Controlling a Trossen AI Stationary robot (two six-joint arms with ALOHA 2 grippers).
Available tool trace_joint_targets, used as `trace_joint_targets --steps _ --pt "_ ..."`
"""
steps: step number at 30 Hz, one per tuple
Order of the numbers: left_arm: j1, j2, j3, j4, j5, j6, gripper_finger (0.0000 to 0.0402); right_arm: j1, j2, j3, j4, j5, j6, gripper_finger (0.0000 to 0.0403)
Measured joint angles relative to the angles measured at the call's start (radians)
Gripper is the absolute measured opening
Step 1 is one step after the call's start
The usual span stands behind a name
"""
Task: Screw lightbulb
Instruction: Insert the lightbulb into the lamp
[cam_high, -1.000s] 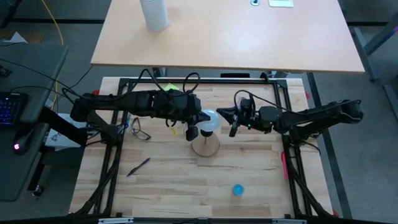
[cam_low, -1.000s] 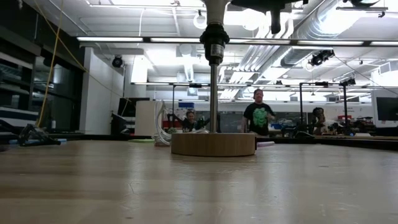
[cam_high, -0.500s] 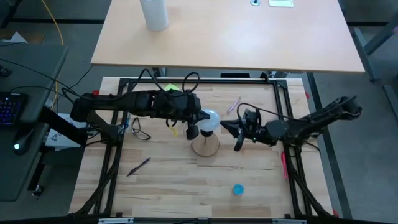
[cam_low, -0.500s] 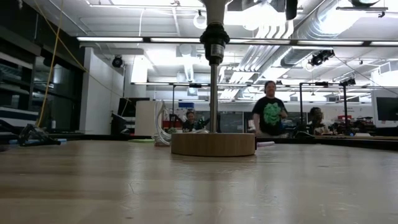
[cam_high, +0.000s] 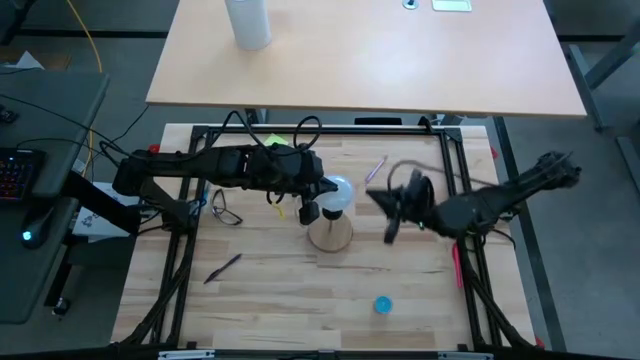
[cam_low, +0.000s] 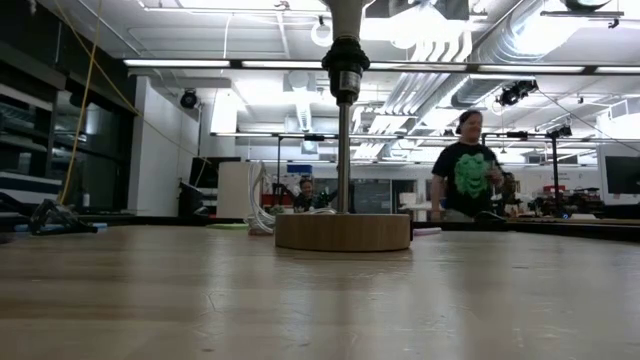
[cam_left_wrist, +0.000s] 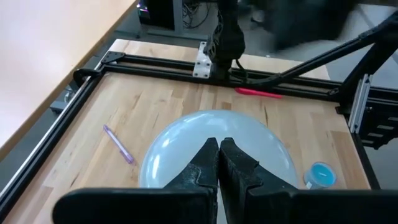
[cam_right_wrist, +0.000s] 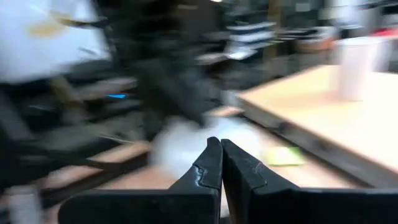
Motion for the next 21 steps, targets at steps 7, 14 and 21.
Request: trace_joint_targets --steps 7,14,21 --pt "-0.001 0.0 0.0 0.007 0.002 0.002 0.0 -0.246 0.01 0.017 -0.179 -0.245 0.077 0.0" --pt "-0.005 0.0 -0.001 0.01 0.003 0.002 0.0 -0.418 0.046 -0.048 0.024 -0.524 -0.063 0.0" --pt "-0.008 0.0 -0.001 0.019 0.003 -0.001 0.0 -0.472 0.092 -0.05 0.143 -0.67 -0.093 0.0"
